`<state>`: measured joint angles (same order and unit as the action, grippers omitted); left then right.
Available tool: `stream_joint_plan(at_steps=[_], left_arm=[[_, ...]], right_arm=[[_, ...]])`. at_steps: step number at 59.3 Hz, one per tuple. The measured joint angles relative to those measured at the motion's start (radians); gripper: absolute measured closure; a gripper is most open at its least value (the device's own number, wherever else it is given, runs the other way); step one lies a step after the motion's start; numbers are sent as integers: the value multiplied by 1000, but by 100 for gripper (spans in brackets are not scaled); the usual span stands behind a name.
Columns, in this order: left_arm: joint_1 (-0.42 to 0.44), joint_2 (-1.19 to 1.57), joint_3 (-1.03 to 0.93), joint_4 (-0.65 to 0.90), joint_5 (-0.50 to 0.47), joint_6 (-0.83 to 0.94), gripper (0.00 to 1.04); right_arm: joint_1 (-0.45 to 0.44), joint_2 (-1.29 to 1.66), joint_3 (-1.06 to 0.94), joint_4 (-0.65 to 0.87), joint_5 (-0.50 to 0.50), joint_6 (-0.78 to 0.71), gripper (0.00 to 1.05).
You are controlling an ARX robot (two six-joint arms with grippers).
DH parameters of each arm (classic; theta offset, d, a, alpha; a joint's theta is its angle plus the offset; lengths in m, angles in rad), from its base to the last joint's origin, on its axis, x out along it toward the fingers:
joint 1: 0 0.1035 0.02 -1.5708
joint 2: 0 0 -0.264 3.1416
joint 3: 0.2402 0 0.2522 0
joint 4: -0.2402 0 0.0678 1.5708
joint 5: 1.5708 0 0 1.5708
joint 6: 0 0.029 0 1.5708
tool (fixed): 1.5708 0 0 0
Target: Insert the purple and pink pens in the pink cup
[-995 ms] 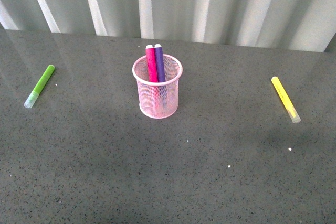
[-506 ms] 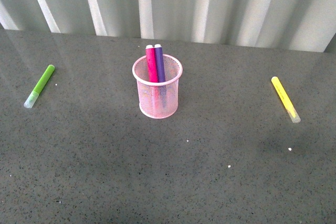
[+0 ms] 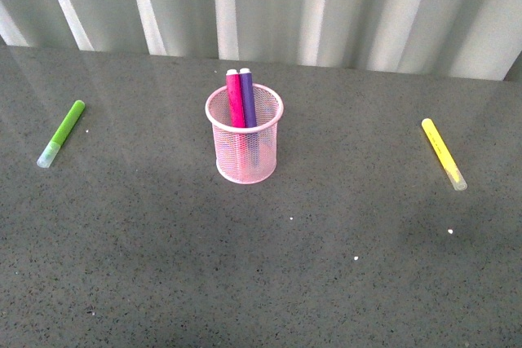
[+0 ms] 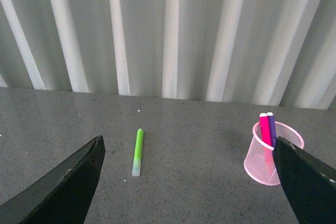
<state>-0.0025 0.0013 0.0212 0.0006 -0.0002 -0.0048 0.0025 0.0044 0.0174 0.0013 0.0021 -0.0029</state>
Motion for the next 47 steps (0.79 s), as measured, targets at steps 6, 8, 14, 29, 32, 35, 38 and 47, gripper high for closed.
stream_joint_plan(at_steps=[6, 8, 14, 29, 32, 35, 38, 47], left_arm=[[0, 0, 0, 0, 0, 0, 7], [0, 0, 0, 0, 0, 0, 7], [0, 0, 0, 0, 0, 0, 7], [0, 0, 0, 0, 0, 0, 7], [0, 0, 0, 0, 0, 0, 7], [0, 0, 0, 0, 0, 0, 7], [0, 0, 0, 0, 0, 0, 7], [0, 0, 0, 0, 0, 0, 7]], right_arm=[[0, 0, 0, -1, 0, 0, 47], [0, 0, 0, -1, 0, 0, 41], [0, 0, 0, -1, 0, 0, 20], [0, 0, 0, -1, 0, 2, 7], [0, 0, 0, -1, 0, 2, 7], [0, 0, 0, -1, 0, 2, 7], [0, 0, 0, -1, 0, 2, 7], [0, 0, 0, -1, 0, 2, 7]])
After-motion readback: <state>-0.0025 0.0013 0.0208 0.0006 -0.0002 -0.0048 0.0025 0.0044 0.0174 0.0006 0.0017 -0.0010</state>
